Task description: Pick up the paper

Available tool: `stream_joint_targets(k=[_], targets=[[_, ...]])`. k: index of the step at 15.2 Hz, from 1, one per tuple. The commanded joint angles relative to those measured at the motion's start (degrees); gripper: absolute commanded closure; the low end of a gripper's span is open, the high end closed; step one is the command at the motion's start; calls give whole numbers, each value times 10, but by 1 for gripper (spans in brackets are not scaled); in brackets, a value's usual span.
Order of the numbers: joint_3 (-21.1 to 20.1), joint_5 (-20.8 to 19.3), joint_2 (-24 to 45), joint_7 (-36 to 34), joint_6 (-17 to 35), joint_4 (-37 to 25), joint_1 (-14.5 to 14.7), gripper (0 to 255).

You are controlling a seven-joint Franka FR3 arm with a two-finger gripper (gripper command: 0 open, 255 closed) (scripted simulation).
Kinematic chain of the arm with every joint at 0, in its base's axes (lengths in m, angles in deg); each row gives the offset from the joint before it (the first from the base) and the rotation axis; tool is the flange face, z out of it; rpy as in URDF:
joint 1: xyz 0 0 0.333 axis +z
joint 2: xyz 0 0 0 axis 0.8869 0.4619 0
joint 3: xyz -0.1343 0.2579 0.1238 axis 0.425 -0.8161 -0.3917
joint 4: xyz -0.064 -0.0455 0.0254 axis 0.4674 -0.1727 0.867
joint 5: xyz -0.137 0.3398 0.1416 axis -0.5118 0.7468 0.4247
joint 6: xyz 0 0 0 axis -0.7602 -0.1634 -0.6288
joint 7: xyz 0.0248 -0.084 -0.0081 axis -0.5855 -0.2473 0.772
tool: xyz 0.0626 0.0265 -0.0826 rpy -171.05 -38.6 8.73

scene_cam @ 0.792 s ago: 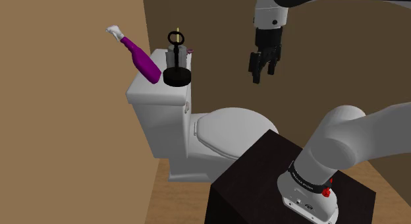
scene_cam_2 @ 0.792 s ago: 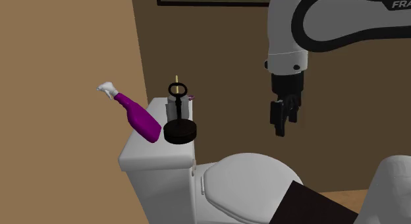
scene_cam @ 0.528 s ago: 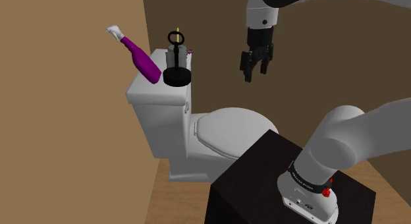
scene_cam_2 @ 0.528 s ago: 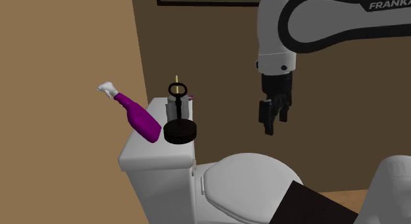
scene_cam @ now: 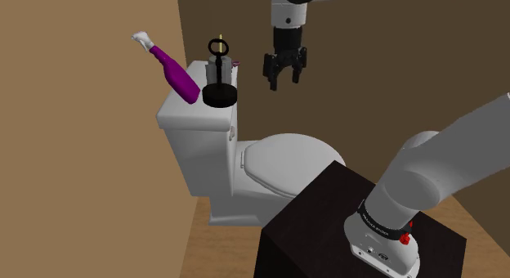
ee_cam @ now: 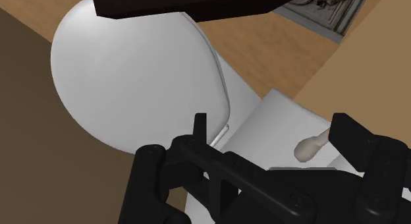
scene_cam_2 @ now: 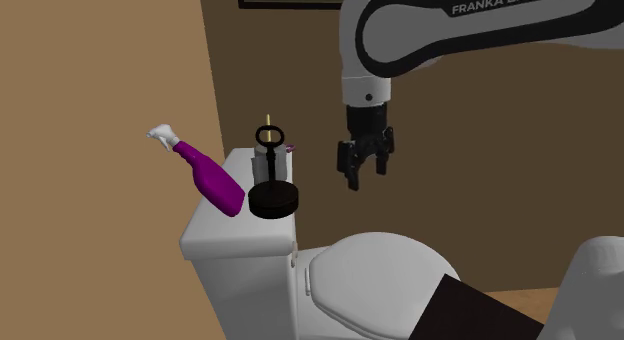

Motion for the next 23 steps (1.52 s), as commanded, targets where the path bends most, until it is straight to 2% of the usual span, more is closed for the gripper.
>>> stream_joint_targets(k=[1, 11, 15, 20, 23], targets=[[-5, 0, 41, -15, 16, -32, -2, 0], [-22, -19, 247, -89, 37, -253, -5, 0], [-23, -32, 337, -116, 23, -370, 0, 0], [-20, -49, 458, -142, -17, -548, 12, 0], [-20, -47, 450, -142, 10, -513, 10, 0]])
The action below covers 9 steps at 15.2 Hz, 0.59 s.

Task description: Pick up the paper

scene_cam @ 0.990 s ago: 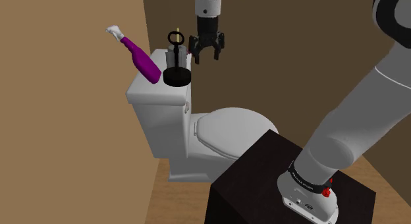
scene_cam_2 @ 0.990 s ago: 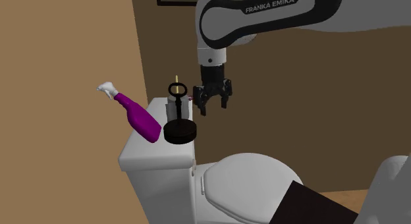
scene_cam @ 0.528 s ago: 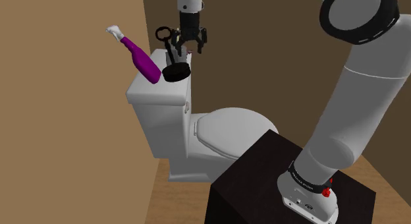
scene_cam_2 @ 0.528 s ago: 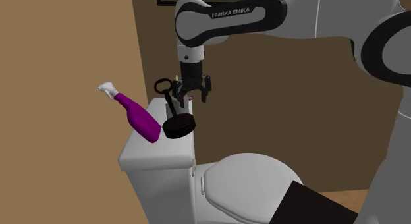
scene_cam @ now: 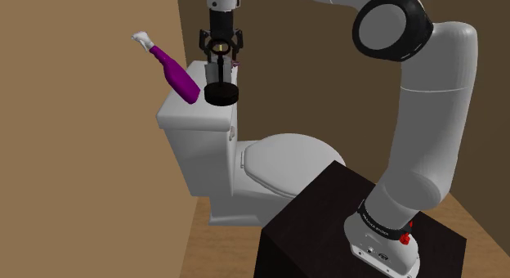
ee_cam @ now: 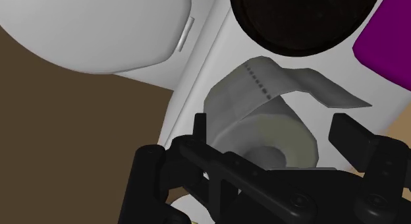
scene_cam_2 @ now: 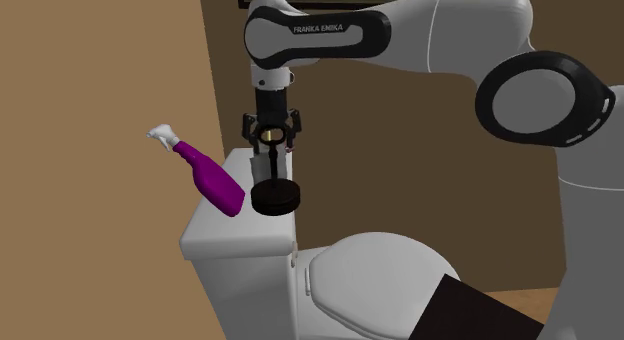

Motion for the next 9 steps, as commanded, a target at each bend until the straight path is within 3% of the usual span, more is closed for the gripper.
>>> stream_joint_targets(k=[1, 6, 7, 9], targets=[[1, -1, 2, 0, 16, 20, -2, 0], [2, 0, -4, 0, 46, 56, -3, 0], [4, 1, -3, 5, 51, 60, -7, 255], [3, 1, -7, 4, 46, 59, -6, 255]])
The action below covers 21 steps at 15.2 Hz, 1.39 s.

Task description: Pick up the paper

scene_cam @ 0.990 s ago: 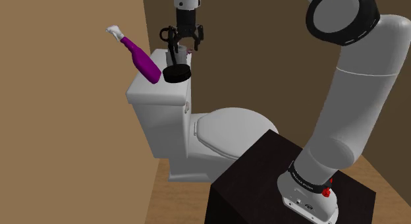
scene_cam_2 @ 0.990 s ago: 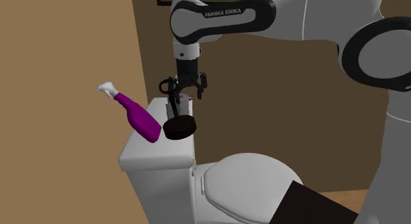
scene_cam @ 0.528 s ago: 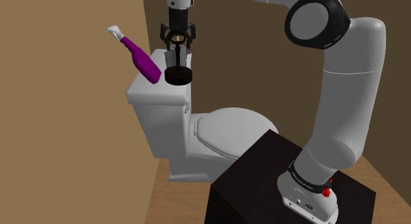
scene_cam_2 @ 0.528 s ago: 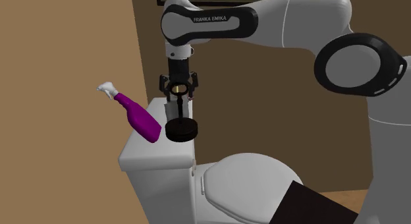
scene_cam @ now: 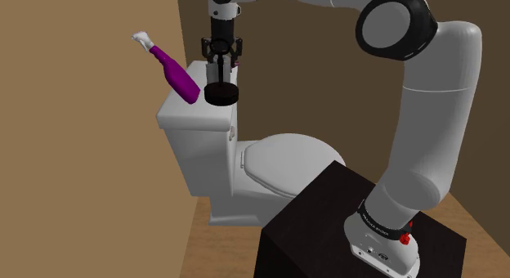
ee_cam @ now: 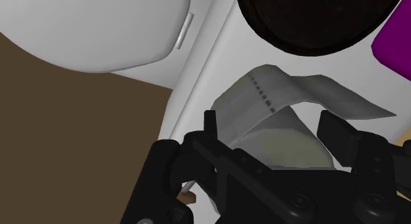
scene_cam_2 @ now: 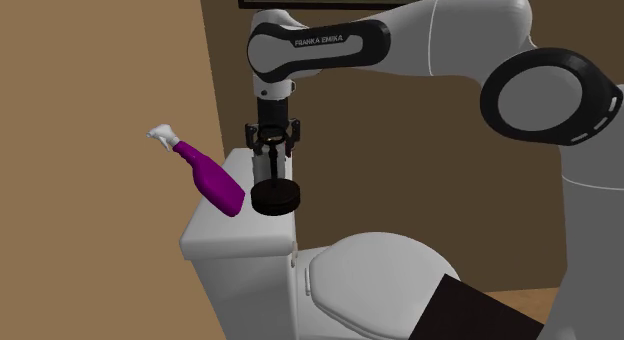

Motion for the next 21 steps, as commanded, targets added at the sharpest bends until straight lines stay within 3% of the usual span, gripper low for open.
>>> stream_joint_targets(k=[1, 7, 21], targets=[[1, -1, 6, -1, -5, 3, 0, 255], [0, -2, 7, -3, -2, 5, 2, 255], [0, -8, 50, -3, -135, -171, 12, 255]])
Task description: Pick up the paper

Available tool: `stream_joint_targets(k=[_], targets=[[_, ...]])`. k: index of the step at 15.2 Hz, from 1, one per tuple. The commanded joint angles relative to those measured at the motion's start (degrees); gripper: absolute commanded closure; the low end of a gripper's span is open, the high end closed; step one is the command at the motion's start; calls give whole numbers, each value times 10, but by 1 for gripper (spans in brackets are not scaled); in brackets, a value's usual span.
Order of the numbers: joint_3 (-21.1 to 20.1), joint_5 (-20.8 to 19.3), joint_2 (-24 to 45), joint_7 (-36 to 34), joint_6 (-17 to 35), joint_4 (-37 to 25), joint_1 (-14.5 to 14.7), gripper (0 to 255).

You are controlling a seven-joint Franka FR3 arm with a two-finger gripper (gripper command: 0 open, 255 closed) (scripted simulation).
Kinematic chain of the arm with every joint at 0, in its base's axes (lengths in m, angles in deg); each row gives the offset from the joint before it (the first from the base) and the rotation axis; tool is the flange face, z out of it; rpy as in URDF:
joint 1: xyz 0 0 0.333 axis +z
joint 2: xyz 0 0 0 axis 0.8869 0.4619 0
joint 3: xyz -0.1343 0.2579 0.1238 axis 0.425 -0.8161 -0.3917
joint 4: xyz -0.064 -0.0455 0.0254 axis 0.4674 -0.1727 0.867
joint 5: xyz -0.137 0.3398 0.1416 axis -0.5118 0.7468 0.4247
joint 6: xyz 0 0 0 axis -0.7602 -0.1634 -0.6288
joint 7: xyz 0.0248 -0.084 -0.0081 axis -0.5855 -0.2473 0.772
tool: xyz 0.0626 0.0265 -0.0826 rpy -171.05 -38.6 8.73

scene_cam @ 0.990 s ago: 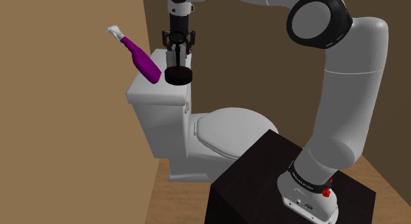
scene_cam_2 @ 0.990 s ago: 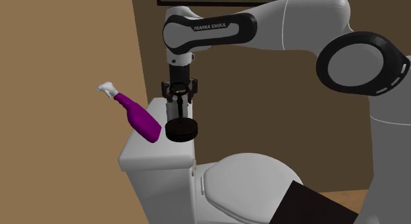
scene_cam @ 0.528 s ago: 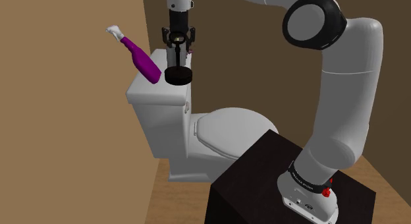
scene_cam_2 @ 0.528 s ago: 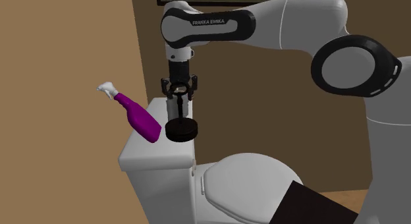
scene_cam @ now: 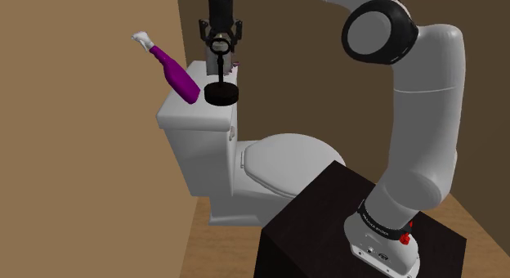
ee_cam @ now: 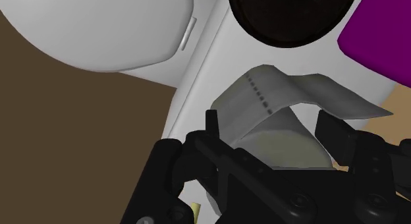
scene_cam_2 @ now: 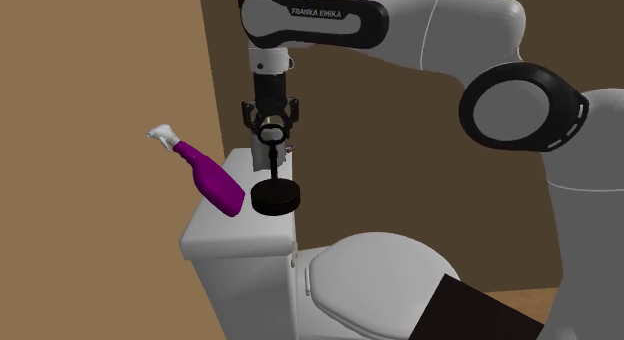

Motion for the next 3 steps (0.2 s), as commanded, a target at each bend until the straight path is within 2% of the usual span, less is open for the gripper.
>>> stream_joint_targets(k=[1, 3], targets=[[0, -1, 8, 1, -20, -28, 1, 255], [0, -1, 9, 1, -22, -31, 2, 255]])
